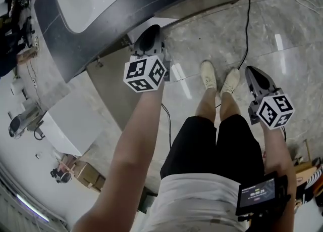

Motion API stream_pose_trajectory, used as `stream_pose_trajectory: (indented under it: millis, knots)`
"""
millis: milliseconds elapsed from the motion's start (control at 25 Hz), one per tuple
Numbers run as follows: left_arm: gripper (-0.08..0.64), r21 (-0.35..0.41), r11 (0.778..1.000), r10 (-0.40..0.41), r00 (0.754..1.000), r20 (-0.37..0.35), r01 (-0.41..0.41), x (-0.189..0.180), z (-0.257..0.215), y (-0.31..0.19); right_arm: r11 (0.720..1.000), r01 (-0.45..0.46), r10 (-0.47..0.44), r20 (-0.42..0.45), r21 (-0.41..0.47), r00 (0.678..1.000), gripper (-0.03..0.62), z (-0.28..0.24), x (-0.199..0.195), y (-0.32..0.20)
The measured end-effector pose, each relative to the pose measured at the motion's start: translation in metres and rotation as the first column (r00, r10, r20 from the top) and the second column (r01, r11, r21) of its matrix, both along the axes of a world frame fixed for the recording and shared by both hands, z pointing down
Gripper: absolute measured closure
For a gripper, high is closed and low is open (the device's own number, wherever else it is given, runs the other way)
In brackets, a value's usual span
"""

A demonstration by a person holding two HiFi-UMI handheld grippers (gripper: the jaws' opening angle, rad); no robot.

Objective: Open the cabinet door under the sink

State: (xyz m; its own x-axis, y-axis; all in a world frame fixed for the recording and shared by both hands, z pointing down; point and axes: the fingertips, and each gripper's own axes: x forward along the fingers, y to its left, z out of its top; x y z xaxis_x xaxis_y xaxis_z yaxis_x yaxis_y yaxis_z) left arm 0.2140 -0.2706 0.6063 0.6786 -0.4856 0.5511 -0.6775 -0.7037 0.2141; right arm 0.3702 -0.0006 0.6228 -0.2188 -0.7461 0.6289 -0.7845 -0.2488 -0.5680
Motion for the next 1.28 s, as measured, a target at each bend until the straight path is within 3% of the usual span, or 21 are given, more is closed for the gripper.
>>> stream_pose_trajectory:
  millis: [160,320,600,800,1280]
  knots:
    - [0.463,0.020,1.000,0.022,1.000,-0.006,-0.022,-0.005,-0.006,-0.014,0.999,-0.013,0.013,-0.012,-0.030,1.000,0.577,0.000,-0.012,-0.001]
    - [0.391,0.063,0.993,0.101,0.994,0.030,-0.102,0.013,0.000,-0.013,0.998,-0.036,0.034,-0.026,-0.058,0.999,0.577,0.007,-0.001,-0.001]
    - [0.364,0.159,0.967,0.187,0.979,0.082,-0.198,0.035,0.005,-0.018,0.994,-0.040,0.032,-0.080,-0.101,0.996,0.577,0.011,0.002,0.006]
    - [0.365,0.154,0.963,0.216,0.975,0.046,-0.221,0.039,0.005,-0.022,0.983,-0.063,0.040,-0.133,-0.170,0.990,0.577,0.013,0.001,0.017]
    - [0.405,0.076,0.980,0.183,0.983,-0.009,-0.182,0.040,0.014,-0.001,0.970,-0.192,0.168,-0.158,-0.151,0.973,0.577,0.005,0.032,0.042]
